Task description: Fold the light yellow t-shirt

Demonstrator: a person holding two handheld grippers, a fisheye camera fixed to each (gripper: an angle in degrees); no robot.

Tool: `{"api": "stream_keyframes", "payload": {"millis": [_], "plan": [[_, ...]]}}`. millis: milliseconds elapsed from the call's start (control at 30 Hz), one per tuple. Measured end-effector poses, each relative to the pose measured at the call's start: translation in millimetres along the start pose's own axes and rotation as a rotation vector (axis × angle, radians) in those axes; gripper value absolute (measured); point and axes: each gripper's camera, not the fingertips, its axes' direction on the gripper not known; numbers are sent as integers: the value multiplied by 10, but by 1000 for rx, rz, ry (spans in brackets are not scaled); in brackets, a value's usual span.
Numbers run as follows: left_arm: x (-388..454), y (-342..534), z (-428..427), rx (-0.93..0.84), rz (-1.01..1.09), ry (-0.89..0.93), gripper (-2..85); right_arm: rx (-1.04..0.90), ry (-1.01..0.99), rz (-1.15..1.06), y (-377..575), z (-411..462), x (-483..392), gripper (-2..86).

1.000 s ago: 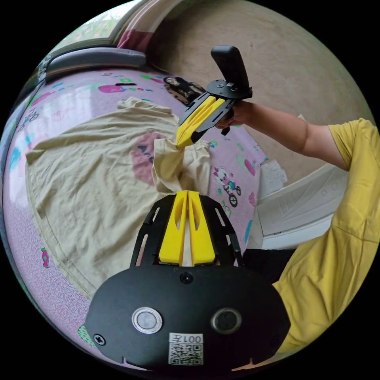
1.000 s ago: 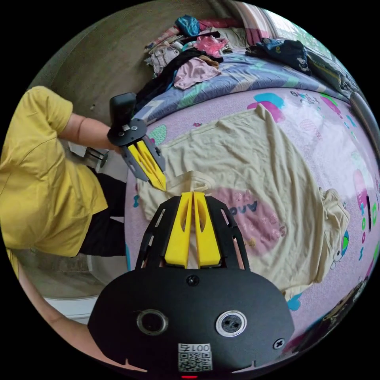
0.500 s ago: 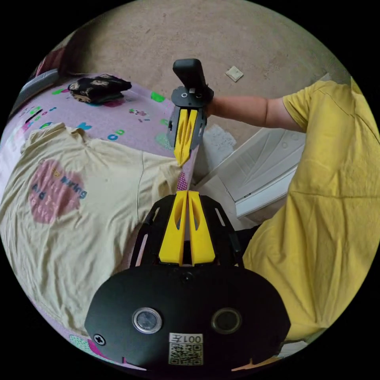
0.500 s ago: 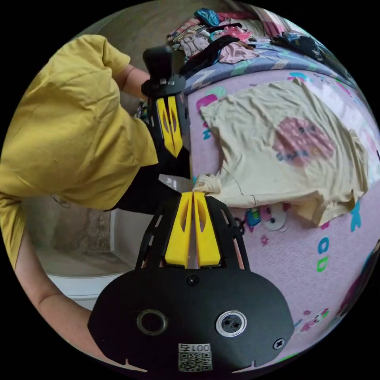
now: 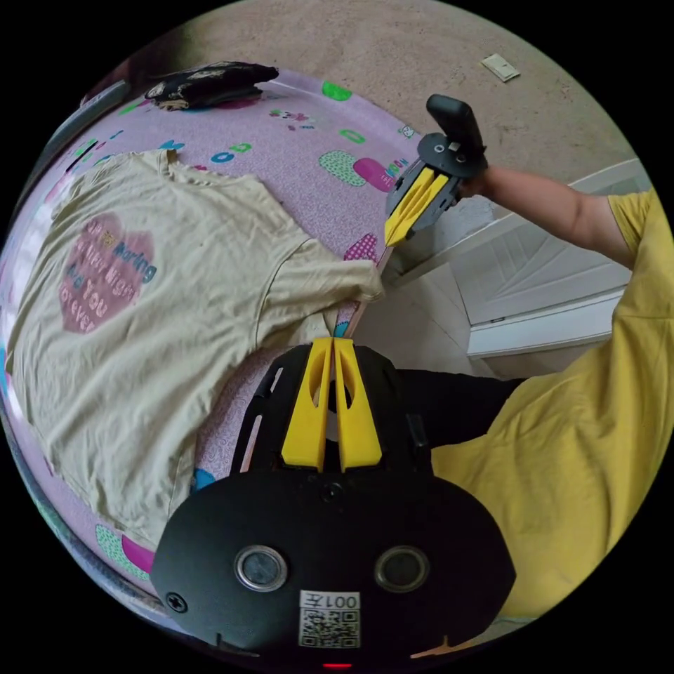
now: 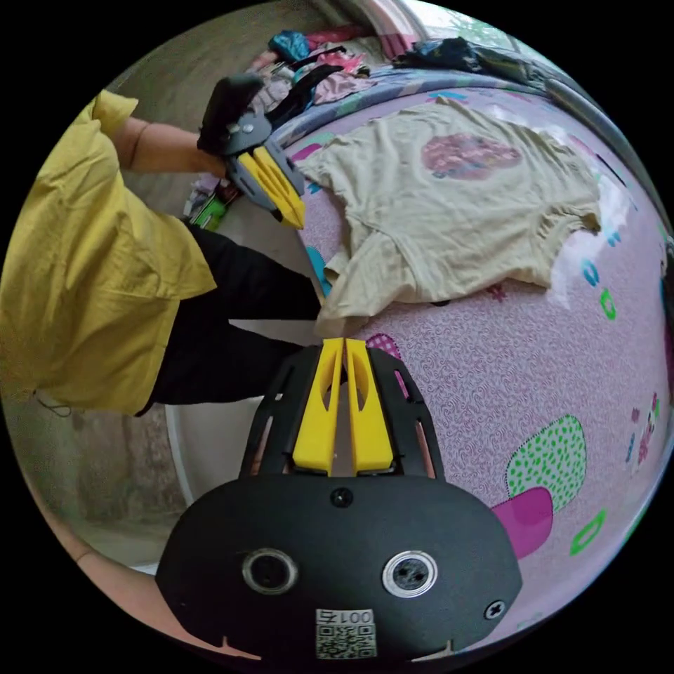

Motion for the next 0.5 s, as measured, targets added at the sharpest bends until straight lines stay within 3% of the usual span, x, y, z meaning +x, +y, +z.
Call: {"api": "stream_keyframes", "payload": {"millis": [133, 300, 500], "plan": [[117, 31, 304, 64, 74, -106, -12, 119, 123, 0, -80, 119, -282, 12], [459, -131, 951, 25, 469, -351, 21, 11, 244, -35, -145, 618, -499, 59], [444, -344, 1542, -36, 676, -358, 40, 60, 247, 214, 96, 756, -395, 83]]}}
